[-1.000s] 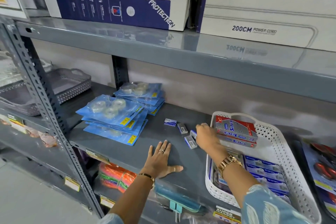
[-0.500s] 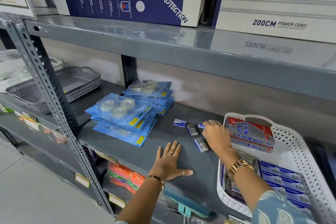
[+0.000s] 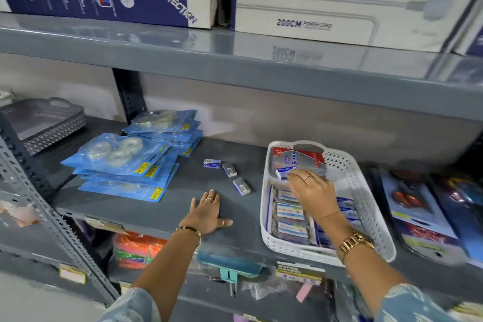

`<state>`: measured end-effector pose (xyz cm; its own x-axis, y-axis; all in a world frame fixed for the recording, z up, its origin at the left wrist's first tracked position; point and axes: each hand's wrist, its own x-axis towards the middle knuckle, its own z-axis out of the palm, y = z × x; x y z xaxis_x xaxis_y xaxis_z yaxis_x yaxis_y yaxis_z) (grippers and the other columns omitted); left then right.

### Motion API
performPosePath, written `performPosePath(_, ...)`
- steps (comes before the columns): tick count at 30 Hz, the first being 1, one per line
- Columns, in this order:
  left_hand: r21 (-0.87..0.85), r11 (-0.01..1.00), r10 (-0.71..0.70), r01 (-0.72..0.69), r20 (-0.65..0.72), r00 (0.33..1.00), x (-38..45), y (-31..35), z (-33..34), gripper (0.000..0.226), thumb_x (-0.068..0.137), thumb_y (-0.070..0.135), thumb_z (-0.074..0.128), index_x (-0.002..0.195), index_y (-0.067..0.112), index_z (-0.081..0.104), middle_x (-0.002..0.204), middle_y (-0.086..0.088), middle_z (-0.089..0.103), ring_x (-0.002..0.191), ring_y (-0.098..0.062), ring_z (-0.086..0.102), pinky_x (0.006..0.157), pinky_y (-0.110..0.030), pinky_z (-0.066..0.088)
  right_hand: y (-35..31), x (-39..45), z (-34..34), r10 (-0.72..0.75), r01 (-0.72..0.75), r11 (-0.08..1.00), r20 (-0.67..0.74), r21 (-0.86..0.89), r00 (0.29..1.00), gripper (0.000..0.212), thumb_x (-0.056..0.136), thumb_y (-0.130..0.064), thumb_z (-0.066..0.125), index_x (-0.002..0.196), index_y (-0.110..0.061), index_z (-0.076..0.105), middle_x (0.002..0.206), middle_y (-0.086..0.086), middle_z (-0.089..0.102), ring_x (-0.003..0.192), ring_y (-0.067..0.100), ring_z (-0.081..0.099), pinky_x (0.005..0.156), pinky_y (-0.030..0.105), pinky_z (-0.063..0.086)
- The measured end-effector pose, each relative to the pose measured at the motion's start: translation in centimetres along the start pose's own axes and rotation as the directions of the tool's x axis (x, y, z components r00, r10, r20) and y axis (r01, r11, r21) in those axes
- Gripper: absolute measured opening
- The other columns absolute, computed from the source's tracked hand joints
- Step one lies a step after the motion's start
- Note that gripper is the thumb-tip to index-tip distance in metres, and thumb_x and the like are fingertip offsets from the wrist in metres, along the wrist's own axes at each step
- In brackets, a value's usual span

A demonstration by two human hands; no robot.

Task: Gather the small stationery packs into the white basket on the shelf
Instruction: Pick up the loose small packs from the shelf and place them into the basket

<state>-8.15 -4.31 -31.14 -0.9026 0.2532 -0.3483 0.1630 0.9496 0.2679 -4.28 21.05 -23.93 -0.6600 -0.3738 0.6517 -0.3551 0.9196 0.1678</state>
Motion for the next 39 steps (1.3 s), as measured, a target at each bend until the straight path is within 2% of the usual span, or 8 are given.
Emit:
performPosePath(4, -0.029, 1.000, 0.008, -0.008, 0.001, 1.000, -0.3, 2.8, 0.6, 0.066, 0.095, 0.020, 0.044, 0.151, 0.009, 0.010, 0.161, -0.009, -0.005, 0.148, -0.027, -0.002, 0.120, -0.047, 0.004, 1.5, -2.6, -1.8, 0.169, -0.177, 0.984, 0.194, 0.023, 0.966, 0.023, 0.050, -0.002, 0.089, 0.068, -0.008, 0.076, 0.070, 0.007, 0.075, 0.058, 0.020, 0.071, 0.045, 0.023, 0.055)
performPosePath(8, 0.025, 1.000, -0.016, 0.018, -0.055, 0.998, -0.5, 4.8, 2.1, 0.067, 0.093, 0.010, 0.038, 0.151, 0.009, 0.004, 0.161, -0.008, -0.005, 0.148, -0.030, -0.003, 0.120, -0.047, 0.005, 3.5, -5.5, -3.2, 0.328, -0.379, 0.924, 0.415, 0.045, 0.848, 0.025, 0.084, -0.016, 0.063, 0.107, -0.010, 0.071, 0.109, 0.008, 0.071, 0.098, 0.024, 0.067, 0.082, 0.032, 0.052)
performPosePath(10, 0.037, 0.999, -0.032, 0.034, -0.071, 0.997, -0.6, 4.9, 2.3, 0.068, 0.093, 0.010, 0.037, 0.151, 0.008, 0.002, 0.161, -0.009, -0.007, 0.148, -0.030, -0.004, 0.120, -0.046, 0.004, 4.1, -6.3, -4.0, 0.337, -0.393, 0.919, 0.470, 0.023, 0.816, 0.027, 0.086, -0.024, 0.060, 0.109, -0.016, 0.070, 0.113, 0.002, 0.070, 0.101, 0.022, 0.065, 0.086, 0.029, 0.049)
performPosePath(17, 0.000, 0.999, -0.037, 0.037, -0.075, 0.996, -0.4, 4.6, 2.7, 0.071, 0.091, 0.011, 0.038, 0.151, 0.010, 0.001, 0.161, -0.007, -0.009, 0.148, -0.028, -0.007, 0.121, -0.043, 0.001, 3.4, -7.4, -5.1, 0.299, -0.450, 0.893, 0.735, 0.010, 0.609, 0.019, 0.076, -0.010, 0.064, 0.093, -0.013, 0.072, 0.098, 0.004, 0.074, 0.093, 0.020, 0.066, 0.083, 0.029, 0.052)
performPosePath(27, -0.050, 0.999, 0.015, -0.019, -0.069, 0.997, -0.5, 3.3, 3.0, 0.065, 0.095, 0.010, 0.032, 0.152, 0.012, 0.001, 0.161, -0.004, -0.008, 0.148, -0.026, -0.007, 0.120, -0.041, -0.001, 2.8, -6.6, -3.3, 0.365, -0.560, 0.827, 0.805, -0.051, 0.467, 0.018, 0.076, 0.005, 0.059, 0.079, -0.008, 0.071, 0.085, 0.011, 0.074, 0.062, 0.013, 0.063, 0.055, 0.017, 0.043)
performPosePath(29, -0.059, 0.998, 0.033, -0.038, -0.081, 0.996, -0.5, 3.1, 3.0, 0.060, 0.097, 0.011, 0.029, 0.152, 0.012, 0.003, 0.161, -0.004, -0.006, 0.148, -0.026, -0.005, 0.120, -0.041, 0.000, 2.8, -6.3, -3.6, 0.365, -0.577, 0.816, 0.810, -0.041, 0.458, 0.020, 0.077, 0.006, 0.055, 0.081, -0.006, 0.071, 0.085, 0.014, 0.074, 0.061, 0.014, 0.065, 0.054, 0.018, 0.044)
performPosePath(33, -0.074, 0.996, 0.034, -0.043, -0.117, 0.992, -0.5, 2.1, 2.7, 0.057, 0.101, 0.022, 0.032, 0.151, 0.010, 0.008, 0.161, -0.004, -0.002, 0.149, -0.024, -0.001, 0.120, -0.040, 0.000, 2.4, -4.2, -3.9, 0.296, -0.528, 0.849, 0.817, 0.012, 0.495, 0.024, 0.084, 0.005, 0.057, 0.098, -0.006, 0.073, 0.106, 0.011, 0.072, 0.093, 0.021, 0.068, 0.085, 0.030, 0.055)
performPosePath(39, -0.063, 0.998, 0.000, -0.007, -0.116, 0.993, -0.8, 0.0, 1.4, 0.066, 0.099, 0.038, 0.036, 0.152, 0.011, 0.006, 0.161, -0.003, -0.003, 0.149, -0.021, -0.003, 0.120, -0.043, -0.001, -1.5, 1.8, -2.8, 0.272, -0.519, 0.835, 0.683, 0.182, 0.677, 0.025, 0.090, -0.008, 0.055, 0.110, -0.009, 0.069, 0.107, 0.010, 0.072, 0.095, 0.022, 0.067, 0.092, 0.034, 0.052)
